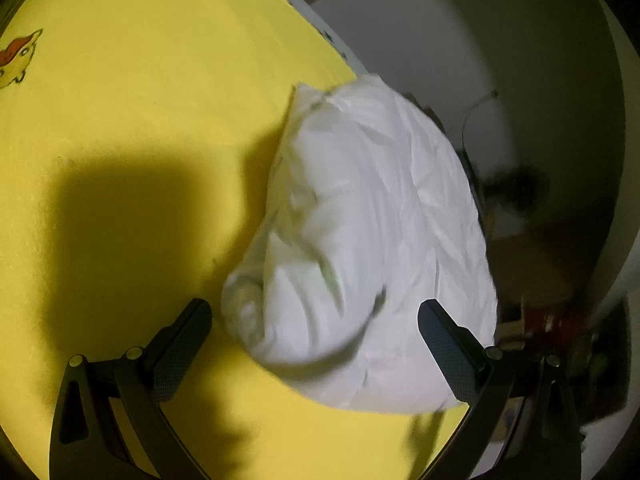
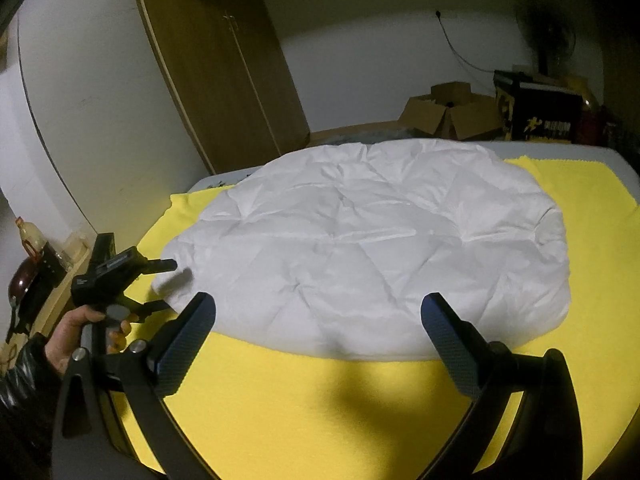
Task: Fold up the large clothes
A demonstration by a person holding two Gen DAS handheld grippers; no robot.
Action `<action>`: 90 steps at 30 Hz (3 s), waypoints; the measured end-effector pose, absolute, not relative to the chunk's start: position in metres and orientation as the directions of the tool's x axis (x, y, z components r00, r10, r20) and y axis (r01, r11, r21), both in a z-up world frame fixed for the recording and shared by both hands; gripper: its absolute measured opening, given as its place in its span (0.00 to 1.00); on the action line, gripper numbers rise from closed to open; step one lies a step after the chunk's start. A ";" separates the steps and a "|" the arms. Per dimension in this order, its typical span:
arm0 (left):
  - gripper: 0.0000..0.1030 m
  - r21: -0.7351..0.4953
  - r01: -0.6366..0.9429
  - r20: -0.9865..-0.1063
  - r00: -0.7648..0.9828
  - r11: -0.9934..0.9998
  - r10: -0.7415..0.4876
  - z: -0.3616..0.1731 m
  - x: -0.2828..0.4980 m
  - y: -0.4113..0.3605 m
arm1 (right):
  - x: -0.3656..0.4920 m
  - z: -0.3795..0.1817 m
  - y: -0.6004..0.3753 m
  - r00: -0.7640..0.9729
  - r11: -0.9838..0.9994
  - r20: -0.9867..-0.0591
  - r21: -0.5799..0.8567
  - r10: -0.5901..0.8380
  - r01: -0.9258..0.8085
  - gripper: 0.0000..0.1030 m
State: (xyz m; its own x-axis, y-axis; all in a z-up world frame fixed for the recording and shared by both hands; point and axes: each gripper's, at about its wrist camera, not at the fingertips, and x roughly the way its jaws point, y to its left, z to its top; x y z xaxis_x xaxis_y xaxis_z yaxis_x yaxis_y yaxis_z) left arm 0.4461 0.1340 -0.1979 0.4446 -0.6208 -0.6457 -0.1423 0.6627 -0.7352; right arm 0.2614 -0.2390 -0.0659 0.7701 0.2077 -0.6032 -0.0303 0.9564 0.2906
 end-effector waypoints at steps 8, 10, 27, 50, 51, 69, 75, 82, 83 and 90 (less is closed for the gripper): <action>0.44 -0.722 -0.143 -0.660 0.437 0.677 -0.611 -0.199 0.468 0.129 | 0.268 -0.072 -0.233 0.771 0.970 -0.613 0.241 0.172 -0.025 0.99; 0.34 -0.732 -0.123 -0.647 0.434 0.671 -0.626 -0.197 0.469 0.131 | 0.278 -0.074 -0.236 0.768 0.973 -0.624 0.231 0.143 0.006 0.99; 0.42 -0.712 -0.076 -0.655 0.430 0.698 -0.621 -0.185 0.470 0.133 | 0.501 -0.099 -0.250 0.678 0.950 -0.734 0.233 0.032 0.207 0.06; 0.40 -0.724 -0.103 -0.645 0.450 0.682 -0.617 -0.198 0.473 0.127 | 0.402 -0.141 -0.233 0.558 0.963 -0.820 0.235 0.125 0.130 0.01; 0.40 -0.724 -0.106 -0.646 0.452 0.682 -0.615 -0.198 0.471 0.127 | 0.385 -0.129 -0.230 0.593 0.970 -0.798 0.217 0.111 0.110 0.01; 0.50 -0.691 -0.150 -0.693 0.417 0.707 -0.588 -0.193 0.477 0.123 | 0.330 -0.160 -0.224 0.506 0.994 -0.856 0.107 0.105 -0.025 0.05; 0.31 -0.669 -0.082 -0.682 0.464 0.739 -0.566 -0.177 0.468 0.116 | 0.348 -0.114 -0.260 0.665 0.954 -0.730 0.287 0.158 0.089 0.46; 0.20 -0.643 -0.032 -0.676 0.493 0.765 -0.547 -0.152 0.460 0.107 | 0.399 -0.163 -0.244 0.513 0.988 -0.848 0.153 0.132 0.000 0.46; 0.19 -0.629 -0.019 -0.679 0.501 0.777 -0.537 -0.146 0.459 0.103 | 0.392 -0.156 -0.247 0.508 0.983 -0.847 0.183 0.159 -0.004 0.46; 0.18 -0.497 0.097 -0.667 0.594 0.862 -0.450 -0.080 0.435 0.069 | 0.286 -0.096 -0.337 0.741 0.923 -0.643 0.376 0.196 0.081 0.78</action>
